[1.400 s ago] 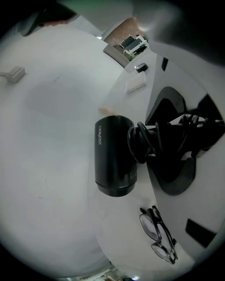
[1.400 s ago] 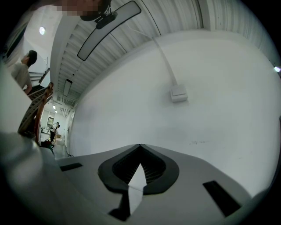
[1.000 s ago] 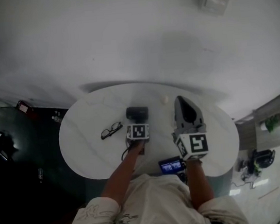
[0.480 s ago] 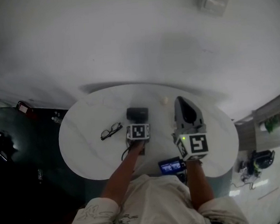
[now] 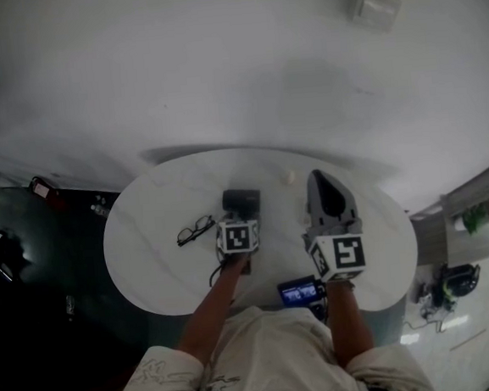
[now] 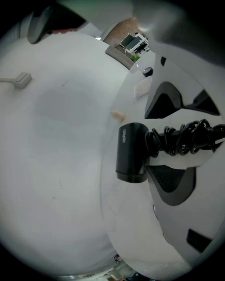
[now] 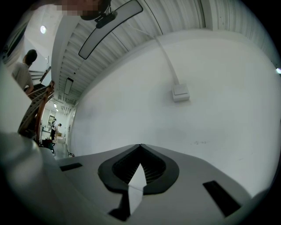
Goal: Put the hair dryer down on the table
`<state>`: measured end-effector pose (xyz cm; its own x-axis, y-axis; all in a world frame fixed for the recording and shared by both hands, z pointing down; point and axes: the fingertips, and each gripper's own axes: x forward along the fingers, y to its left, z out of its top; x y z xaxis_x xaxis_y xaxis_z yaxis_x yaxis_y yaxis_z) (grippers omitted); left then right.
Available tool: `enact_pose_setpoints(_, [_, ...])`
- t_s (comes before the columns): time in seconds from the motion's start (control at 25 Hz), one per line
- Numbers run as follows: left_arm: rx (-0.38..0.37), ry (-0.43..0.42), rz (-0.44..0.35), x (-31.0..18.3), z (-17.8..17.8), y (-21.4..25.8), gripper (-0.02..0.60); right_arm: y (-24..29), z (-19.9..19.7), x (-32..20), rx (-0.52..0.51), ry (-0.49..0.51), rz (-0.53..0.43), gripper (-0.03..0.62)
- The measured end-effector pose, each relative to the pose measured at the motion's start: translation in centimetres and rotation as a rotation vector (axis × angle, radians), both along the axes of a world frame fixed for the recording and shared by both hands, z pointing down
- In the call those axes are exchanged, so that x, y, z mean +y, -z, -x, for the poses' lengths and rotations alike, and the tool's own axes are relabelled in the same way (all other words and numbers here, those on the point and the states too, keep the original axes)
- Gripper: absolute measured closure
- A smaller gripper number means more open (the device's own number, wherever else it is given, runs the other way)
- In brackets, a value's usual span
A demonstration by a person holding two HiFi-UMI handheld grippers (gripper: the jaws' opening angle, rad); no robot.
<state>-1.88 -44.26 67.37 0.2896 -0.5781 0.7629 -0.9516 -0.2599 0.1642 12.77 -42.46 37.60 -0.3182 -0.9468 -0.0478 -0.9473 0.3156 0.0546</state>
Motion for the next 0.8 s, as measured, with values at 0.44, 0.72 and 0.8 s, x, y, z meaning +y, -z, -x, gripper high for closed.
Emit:
enact_pose_setpoints(0.44, [0.055, 0.018, -0.423, -0.5, 0.7, 12.9, 0.264, 0.5, -0.3, 0.3, 0.003, -0.005, -0.016, 0.592])
enact_pose_setpoints(0.72, [0.073, -0.015, -0.825, 0.0, -0.2, 25.6, 0.265, 2.7, 0.8, 1.3, 0.021, 0.014, -0.068, 0.592])
enact_pose_setpoints(0.8, [0.089, -0.022, -0.889, 0.4, -0.5, 28.0, 0.266, 3.4, 1.0, 1.6, 0.016, 0.019, -0.083, 0.592])
